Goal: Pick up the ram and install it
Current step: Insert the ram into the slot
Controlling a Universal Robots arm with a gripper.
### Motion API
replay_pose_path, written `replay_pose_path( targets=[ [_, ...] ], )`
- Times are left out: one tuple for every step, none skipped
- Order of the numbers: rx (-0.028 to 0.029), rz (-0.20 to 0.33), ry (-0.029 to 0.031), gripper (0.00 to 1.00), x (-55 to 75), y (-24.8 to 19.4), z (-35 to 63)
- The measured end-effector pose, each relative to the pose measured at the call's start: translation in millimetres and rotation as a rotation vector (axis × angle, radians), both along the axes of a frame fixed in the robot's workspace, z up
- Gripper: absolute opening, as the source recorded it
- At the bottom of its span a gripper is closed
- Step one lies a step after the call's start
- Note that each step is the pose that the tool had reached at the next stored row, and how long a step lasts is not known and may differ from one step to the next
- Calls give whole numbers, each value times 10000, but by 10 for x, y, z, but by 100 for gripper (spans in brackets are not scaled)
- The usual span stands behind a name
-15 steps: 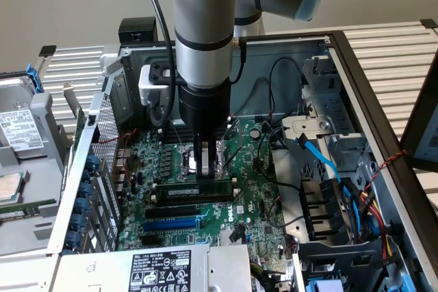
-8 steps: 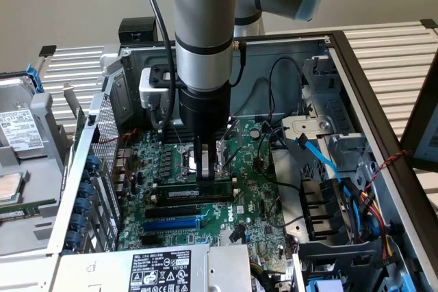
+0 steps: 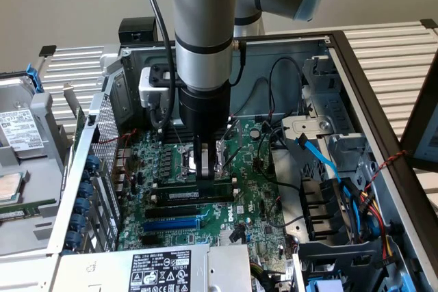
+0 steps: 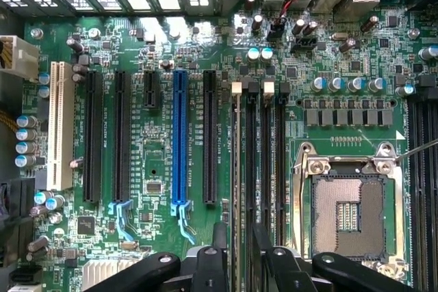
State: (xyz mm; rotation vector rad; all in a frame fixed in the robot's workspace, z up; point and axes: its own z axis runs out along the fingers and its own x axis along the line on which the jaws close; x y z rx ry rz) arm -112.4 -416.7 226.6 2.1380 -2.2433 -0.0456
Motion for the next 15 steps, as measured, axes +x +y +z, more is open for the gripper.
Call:
replay_pose_path(
  targets=[
    [1, 1, -1, 28, 0, 0, 38],
    [-2, 0, 2, 28, 0, 0, 75],
    [2, 0, -1, 28, 0, 0, 89],
    [4, 0, -1, 28, 0, 0, 90],
    [4, 0, -1, 28, 0, 0, 91],
    [5, 0, -2, 28, 0, 0, 90],
    [4, 0, -1, 28, 0, 0, 90],
    [5, 0, -1, 28, 0, 0, 90],
    [3, 0, -1, 28, 0, 0, 91],
    [3, 0, 0, 28, 0, 0, 91],
    [4, 0, -1, 28, 0, 0, 91],
    [3, 0, 0, 28, 0, 0, 91],
    [4, 0, 0, 28, 0, 0, 91],
    [3, 0, 0, 28, 0, 0, 91],
    [3, 0, 0, 28, 0, 0, 91]
  ],
)
